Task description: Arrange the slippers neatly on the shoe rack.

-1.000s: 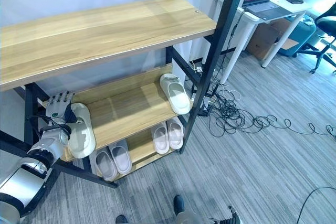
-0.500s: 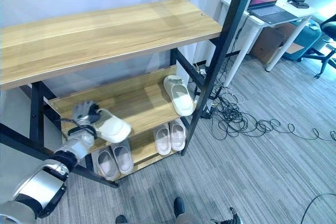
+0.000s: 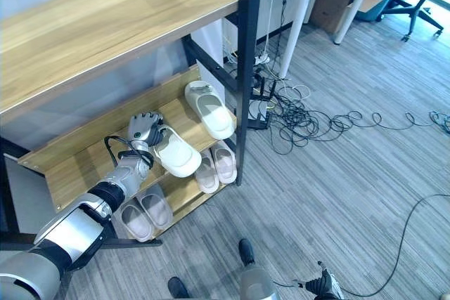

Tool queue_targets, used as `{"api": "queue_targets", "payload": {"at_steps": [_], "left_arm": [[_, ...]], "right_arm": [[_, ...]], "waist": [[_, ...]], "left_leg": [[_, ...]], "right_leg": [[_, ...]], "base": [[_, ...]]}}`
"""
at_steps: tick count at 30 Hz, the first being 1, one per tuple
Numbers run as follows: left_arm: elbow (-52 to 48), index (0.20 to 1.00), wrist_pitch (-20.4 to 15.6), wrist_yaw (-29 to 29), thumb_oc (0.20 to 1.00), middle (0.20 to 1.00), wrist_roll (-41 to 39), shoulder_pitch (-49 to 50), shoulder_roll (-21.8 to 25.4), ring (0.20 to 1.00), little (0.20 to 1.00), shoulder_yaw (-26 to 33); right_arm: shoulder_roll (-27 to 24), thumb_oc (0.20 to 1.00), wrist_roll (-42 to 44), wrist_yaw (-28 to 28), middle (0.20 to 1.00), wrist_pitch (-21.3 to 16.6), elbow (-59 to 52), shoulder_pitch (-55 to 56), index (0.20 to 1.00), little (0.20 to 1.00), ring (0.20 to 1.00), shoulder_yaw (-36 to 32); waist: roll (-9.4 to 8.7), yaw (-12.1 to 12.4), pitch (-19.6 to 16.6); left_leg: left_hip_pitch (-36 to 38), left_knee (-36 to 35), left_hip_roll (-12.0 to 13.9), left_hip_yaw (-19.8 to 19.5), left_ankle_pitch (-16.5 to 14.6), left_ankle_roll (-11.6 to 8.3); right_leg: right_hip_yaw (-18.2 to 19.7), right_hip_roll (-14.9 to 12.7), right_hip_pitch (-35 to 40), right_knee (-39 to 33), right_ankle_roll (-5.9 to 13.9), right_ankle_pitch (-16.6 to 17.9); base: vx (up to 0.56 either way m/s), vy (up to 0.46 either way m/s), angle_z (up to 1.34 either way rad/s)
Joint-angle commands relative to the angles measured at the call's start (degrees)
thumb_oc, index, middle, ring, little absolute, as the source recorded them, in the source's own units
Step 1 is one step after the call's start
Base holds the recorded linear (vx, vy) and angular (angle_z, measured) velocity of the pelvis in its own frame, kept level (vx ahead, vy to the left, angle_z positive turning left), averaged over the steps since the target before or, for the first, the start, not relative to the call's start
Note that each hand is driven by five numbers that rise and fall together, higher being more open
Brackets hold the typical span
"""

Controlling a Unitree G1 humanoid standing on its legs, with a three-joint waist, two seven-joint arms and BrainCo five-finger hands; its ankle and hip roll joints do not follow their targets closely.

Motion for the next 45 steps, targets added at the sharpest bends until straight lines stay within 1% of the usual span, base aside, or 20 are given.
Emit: {"api": "queue_targets", "payload": {"at_steps": [1,4,8,10,12,13,18,22,28,29,30,31,32,33,34,35,36,42,44,45], "left_arm": [[5.0,0.200,-0.6,2.0,0.200,0.200,-0.4,-9.1,0.8,0.200,0.200,1.1],[6.6,0.200,-0.4,2.4,0.200,0.200,-1.2,-10.8,0.3,0.200,0.200,0.7],[7.8,0.200,1.0,2.9,0.200,0.200,0.7,-14.1,0.9,0.200,0.200,-0.7],[8.6,0.200,1.2,3.3,0.200,0.200,0.0,-16.1,1.9,0.200,0.200,-0.9],[9.3,0.200,1.2,3.4,0.200,0.200,-0.4,-16.9,2.6,0.200,0.200,-1.0],[10.3,0.200,1.3,3.5,0.200,0.200,-1.4,-18.2,3.8,0.200,0.200,-0.8],[10.6,0.200,1.0,4.0,0.200,0.200,-3.3,-19.4,3.7,0.200,0.200,0.1],[10.2,0.200,1.0,5.9,0.200,0.200,-4.6,-20.5,3.7,0.200,0.200,0.8],[10.9,0.200,1.2,6.3,0.200,0.200,-4.9,-20.9,4.0,0.200,0.200,0.8],[10.9,0.501,1.3,6.7,0.501,0.501,-4.4,-20.8,4.1,0.501,0.501,0.8],[10.0,0.658,1.8,7.7,0.658,0.658,-3.3,-21.4,5.0,0.658,0.658,0.3],[10.0,0.947,1.8,7.7,0.947,0.947,-3.3,-21.4,5.0,0.947,0.947,0.3],[10.2,1.000,2.8,8.4,1.000,1.000,-2.1,-21.0,5.6,1.000,1.000,0.1],[10.7,0.918,3.4,8.2,0.918,0.918,-2.0,-20.3,5.5,0.918,0.918,0.3],[11.1,1.000,3.4,8.0,1.000,1.000,-2.6,-19.8,5.1,1.000,1.000,0.9],[11.3,1.000,3.2,8.0,1.000,1.000,-3.1,-19.7,4.9,1.000,1.000,1.3],[11.3,1.000,3.0,8.3,1.000,1.000,-3.5,-19.6,5.1,1.000,1.000,1.8],[9.7,1.000,2.3,9.5,1.000,1.000,-4.8,-18.7,6.5,1.000,1.000,2.8],[7.6,1.000,0.4,10.0,1.000,1.000,-8.7,-17.3,5.1,1.000,1.000,5.4],[5.2,1.000,-3.0,10.3,1.000,1.000,-16.4,-16.3,2.5,1.000,1.000,9.2]], "right_arm": [[-1.6,1.000,-0.7,-2.2,1.000,-0.6,0.7,-5.2,1.000,1.000,1.000,-0.6],[-1.1,1.000,-0.6,-2.3,1.000,-0.6,1.2,-6.1,1.000,1.000,1.000,0.1],[-0.4,1.000,-0.1,-3.0,1.000,-1.1,1.8,-6.4,1.000,1.000,1.000,0.9],[-0.4,1.000,-1.6,-3.2,1.000,-1.0,1.8,-7.4,1.000,1.000,1.000,2.9],[-0.3,1.000,-1.5,-3.1,1.000,-1.2,1.8,-7.9,1.000,1.000,1.000,3.3],[0.4,1.000,-1.1,-3.4,1.000,-1.5,1.7,-8.6,1.000,1.000,1.000,3.7],[0.8,1.000,-0.2,-3.5,1.000,-1.8,1.2,-9.3,1.000,1.000,1.000,3.9],[0.8,1.000,-2.6,-3.4,1.000,-1.7,0.2,-10.1,1.000,1.000,1.000,6.9],[0.7,1.000,-2.2,-3.2,1.000,-2.2,-0.1,-10.3,1.000,1.000,1.000,6.9],[0.8,1.000,-2.3,-3.2,1.000,-2.3,0.1,-10.0,1.000,1.000,1.000,6.9],[0.6,1.000,-2.0,-2.8,1.000,-2.4,0.3,-9.7,1.000,1.000,1.000,6.8],[0.6,1.000,-2.0,-2.8,1.000,-2.4,0.3,-9.7,1.000,1.000,1.000,6.8],[0.8,1.000,-2.1,-2.8,1.000,-2.8,0.5,-9.5,1.000,1.000,1.000,6.9],[0.9,1.000,-2.3,-3.1,1.000,-2.9,0.5,-9.5,1.000,1.000,1.000,7.1],[0.9,1.000,-2.6,-3.0,1.000,-2.8,0.6,-9.1,1.000,1.000,1.000,7.3],[1.0,1.000,-2.7,-3.0,1.000,-2.9,0.5,-8.7,1.000,1.000,1.000,7.3],[0.9,1.000,-2.9,-3.1,1.000,-2.9,0.2,-8.1,1.000,1.000,1.000,7.2],[0.5,1.000,-2.6,-3.0,1.000,-3.2,0.1,-6.9,1.000,1.000,1.000,6.4],[0.7,1.000,-1.9,-2.9,1.000,-2.8,-0.1,-6.2,1.000,1.000,1.000,5.4],[1.0,1.000,-1.2,-3.2,1.000,-2.4,-0.5,-6.2,1.000,1.000,1.000,4.7]], "waist": [[2.59,0.3,2.6],[2.64,-0.1,2.7],[2.45,-0.1,3.1],[2.20,0.0,3.8],[1.96,0.0,4.2],[1.61,-0.1,4.8],[1.59,0.1,5.3],[1.36,0.4,5.4],[1.16,0.3,5.1],[1.20,0.3,5.1],[1.18,0.3,5.0],[1.17,0.3,5.0],[1.14,0.2,4.9],[1.13,0.2,4.9],[1.00,0.1,4.7],[1.11,0.0,4.4],[0.91,-0.1,4.5],[1.23,0.0,4.0],[1.47,0.2,3.7],[1.59,0.4,3.5]], "left_leg": [[0.8,0.8,3.4,-1.0,4.2,-2.30],[0.4,0.8,3.6,-0.2,4.2,-2.47],[-0.9,0.8,4.2,0.5,4.7,-2.79],[-2.0,0.8,4.5,0.5,5.2,-2.98],[-2.4,0.8,4.6,0.7,5.4,-3.04],[-3.2,0.8,5.0,1.5,5.6,-3.12],[-3.8,0.8,5.3,1.3,5.9,-3.28],[-4.6,0.8,5.3,1.1,6.3,-3.45],[-4.6,0.8,5.6,2.2,6.3,-3.61],[-4.6,0.8,5.7,2.3,6.2,-3.60],[-4.6,0.8,5.7,2.3,6.0,-3.65],[-4.6,0.8,5.7,2.3,6.0,-3.65],[-4.5,0.8,5.7,2.4,5.9,-3.67],[-4.4,0.8,5.8,2.5,6.1,-3.71],[-4.2,0.8,5.9,2.8,6.0,-3.72],[-3.6,0.8,5.7,2.2,4.7,-4.19],[-4.1,0.8,5.9,2.8,5.8,-3.75],[-4.0,0.8,5.9,2.5,5.5,-3.75],[-3.8,0.8,5.8,2.1,5.4,-3.57],[-3.6,0.8,5.6,1.6,5.3,-3.46]], "right_leg": [[-0.6,-1.9,-3.2,7.9,3.77,-8.2],[0.2,-1.5,-5.0,8.9,3.87,-8.2],[0.9,-1.0,-7.9,9.9,3.91,-7.9],[1.1,-0.8,-9.7,10.8,3.87,-7.9],[1.3,-0.7,-10.6,11.2,3.87,-7.8],[1.7,-0.4,-12.6,12.4,3.89,-7.7],[1.7,-0.2,-14.2,13.3,3.80,-7.9],[1.8,0.0,-15.3,13.7,3.78,-7.7],[2.3,0.4,-16.1,13.5,3.83,-7.3],[2.3,0.4,-16.3,13.6,3.86,-7.3],[2.2,0.5,-16.3,13.7,3.85,-7.4],[2.2,0.5,-16.3,13.7,3.86,-7.4],[2.2,0.5,-16.3,13.7,3.87,-7.4],[2.2,0.6,-16.4,13.7,3.88,-7.4],[2.4,0.7,-16.3,13.6,3.79,-7.4],[2.4,0.5,-15.6,13.6,4.29,-8.7],[2.3,0.8,-16.0,13.4,3.80,-7.4],[1.6,0.8,-15.3,12.8,3.66,-7.6],[1.1,0.6,-14.5,12.6,3.50,-7.9],[0.6,0.4,-13.8,12.4,3.34,-8.1]], "base": [[0.02,-0.062,-0.16],[0.02,-0.049,-0.13],[0.01,-0.069,-0.10],[0.00,-0.077,-0.18],[-0.01,-0.051,-0.06],[0.00,-0.046,-0.06],[0.01,-0.028,-0.12],[0.01,-0.018,-0.02],[0.01,0.002,0.00],[0.00,0.000,0.00],[0.02,0.000,-0.03],[0.02,0.002,-0.03],[0.00,0.000,0.00],[0.00,0.000,0.00],[0.09,0.042,-0.03],[0.00,0.000,0.00],[0.01,0.000,-0.05],[-0.01,-0.004,-0.06],[0.00,-0.001,0.04],[-0.01,0.008,0.09]]}}
